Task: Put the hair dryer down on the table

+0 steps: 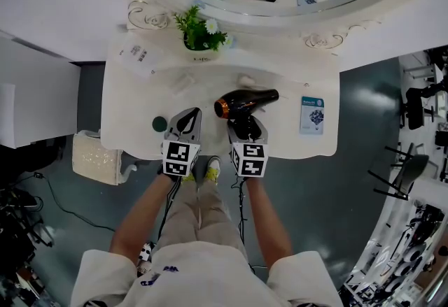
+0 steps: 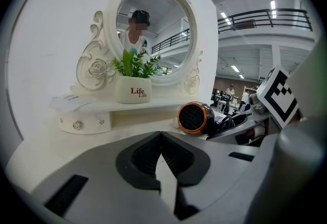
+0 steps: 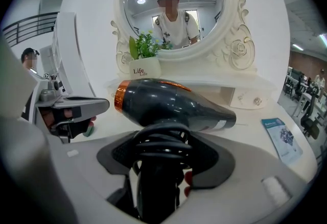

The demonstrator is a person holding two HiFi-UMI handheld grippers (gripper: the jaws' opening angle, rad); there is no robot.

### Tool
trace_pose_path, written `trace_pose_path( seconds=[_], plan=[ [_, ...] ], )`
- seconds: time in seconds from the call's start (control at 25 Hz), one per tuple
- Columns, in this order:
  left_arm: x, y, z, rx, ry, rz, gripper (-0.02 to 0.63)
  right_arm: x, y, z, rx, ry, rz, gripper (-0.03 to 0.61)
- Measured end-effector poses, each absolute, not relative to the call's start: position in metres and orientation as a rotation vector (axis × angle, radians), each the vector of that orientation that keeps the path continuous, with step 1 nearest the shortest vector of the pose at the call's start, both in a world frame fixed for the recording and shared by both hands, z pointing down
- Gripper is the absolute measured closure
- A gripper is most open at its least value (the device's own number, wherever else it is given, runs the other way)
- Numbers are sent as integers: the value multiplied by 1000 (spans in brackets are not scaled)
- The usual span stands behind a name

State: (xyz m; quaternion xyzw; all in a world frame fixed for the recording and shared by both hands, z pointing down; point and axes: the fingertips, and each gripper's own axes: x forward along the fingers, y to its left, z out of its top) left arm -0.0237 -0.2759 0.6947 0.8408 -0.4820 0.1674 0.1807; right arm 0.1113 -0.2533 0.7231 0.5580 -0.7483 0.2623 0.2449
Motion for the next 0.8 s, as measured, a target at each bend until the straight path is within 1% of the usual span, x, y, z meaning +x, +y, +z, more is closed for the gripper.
trace_pose_path(
  seconds=[0.8],
  plan=[
    [-31,-273,709,2368,-1385,470,606,103,-254,759,1490,-2064,774,273]
  ],
)
